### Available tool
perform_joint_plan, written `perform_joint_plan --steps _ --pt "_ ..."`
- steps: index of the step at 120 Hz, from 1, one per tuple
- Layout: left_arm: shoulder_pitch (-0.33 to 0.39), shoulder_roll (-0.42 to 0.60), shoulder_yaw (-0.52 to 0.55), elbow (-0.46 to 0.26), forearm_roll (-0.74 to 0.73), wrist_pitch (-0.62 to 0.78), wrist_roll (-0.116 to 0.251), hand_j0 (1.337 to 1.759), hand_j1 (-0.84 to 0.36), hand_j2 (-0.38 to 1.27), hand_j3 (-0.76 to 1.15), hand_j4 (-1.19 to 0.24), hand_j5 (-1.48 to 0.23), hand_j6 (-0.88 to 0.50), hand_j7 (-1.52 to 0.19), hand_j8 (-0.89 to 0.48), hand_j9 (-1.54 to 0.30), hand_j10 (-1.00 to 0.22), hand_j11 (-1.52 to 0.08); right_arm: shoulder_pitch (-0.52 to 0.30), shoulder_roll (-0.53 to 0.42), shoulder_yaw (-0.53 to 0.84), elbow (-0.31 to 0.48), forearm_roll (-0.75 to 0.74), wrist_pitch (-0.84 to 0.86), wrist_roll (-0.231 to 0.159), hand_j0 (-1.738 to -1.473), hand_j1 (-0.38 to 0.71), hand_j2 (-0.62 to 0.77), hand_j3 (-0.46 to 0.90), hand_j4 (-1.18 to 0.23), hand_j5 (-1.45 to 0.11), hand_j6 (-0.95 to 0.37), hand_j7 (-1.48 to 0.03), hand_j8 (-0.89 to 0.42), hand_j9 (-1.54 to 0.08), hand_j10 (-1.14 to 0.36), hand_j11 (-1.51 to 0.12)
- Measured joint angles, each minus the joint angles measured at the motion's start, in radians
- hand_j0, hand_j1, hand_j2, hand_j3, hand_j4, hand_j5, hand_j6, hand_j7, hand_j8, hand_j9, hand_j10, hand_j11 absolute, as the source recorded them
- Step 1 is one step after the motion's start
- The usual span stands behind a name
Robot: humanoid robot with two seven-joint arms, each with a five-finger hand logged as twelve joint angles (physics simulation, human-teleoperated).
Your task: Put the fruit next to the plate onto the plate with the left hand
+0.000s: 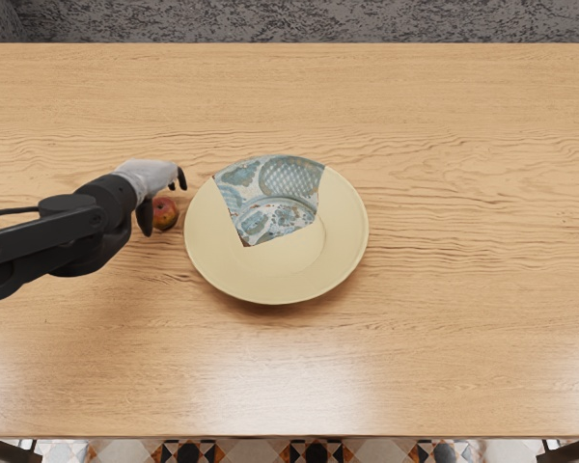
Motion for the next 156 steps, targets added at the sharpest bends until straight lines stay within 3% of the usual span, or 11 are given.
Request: perform_joint_plan --steps 79,116,133,141,156 --pt "0.019 0.001 0.0 0.015 0.0 0.002 0.0 1.657 -0.27 0.12 0.0 -0.54 -0.68 -0.51 -0.69 -0.53 -0.69 -0.53 -0.69 0.0 0.0 0.0 0.0 0.0 0.0 0.0 -1.658 -0.33 0.0 0.0 -0.01 -0.02 -0.01 -0.02 -0.01 -0.02 -0.01 -0.02" --pt "0.037 0.0 -0.001 0.039 -0.004 0.004 0.0 1.644 -0.28 0.15 -0.05 -0.61 -0.88 -0.43 -0.92 -0.53 -0.93 -0.69 -0.93 0.0 0.0 0.0 0.0 0.0 0.0 0.0 -1.658 -0.33 0.0 0.0 -0.01 -0.02 -0.01 -0.02 -0.01 -0.02 -0.02 -0.02" --pt "0.029 0.001 -0.001 0.041 -0.021 0.001 0.001 1.648 -0.33 0.46 -0.38 -0.63 -1.02 -0.41 -1.04 -0.51 -1.04 -0.76 -1.04 0.0 0.0 0.0 0.0 0.0 0.0 0.0 -1.658 -0.33 0.0 0.0 -0.01 -0.02 -0.01 -0.02 -0.01 -0.02 -0.02 -0.02" --pt "0.026 0.002 -0.001 0.041 -0.03 -0.001 0.001 1.647 -0.34 0.52 -0.4 -0.6 -1.08 -0.38 -1.09 -0.49 -1.08 -0.79 -1.08 0.0 0.0 0.0 0.0 0.0 0.0 0.0 -1.658 -0.33 0.0 0.0 -0.01 -0.02 -0.01 -0.02 -0.01 -0.02 -0.01 -0.02" --pt "0.011 0.003 -0.002 0.043 -0.05 -0.002 0.0 1.65 -0.23 0.34 -0.22 -0.65 -1.13 -0.42 -1.14 -0.54 -1.11 -0.82 -1.11 0.0 0.0 0.0 0.0 0.0 0.0 0.0 -1.658 -0.33 0.0 0.0 -0.01 -0.02 -0.01 -0.02 -0.01 -0.02 -0.01 -0.02"
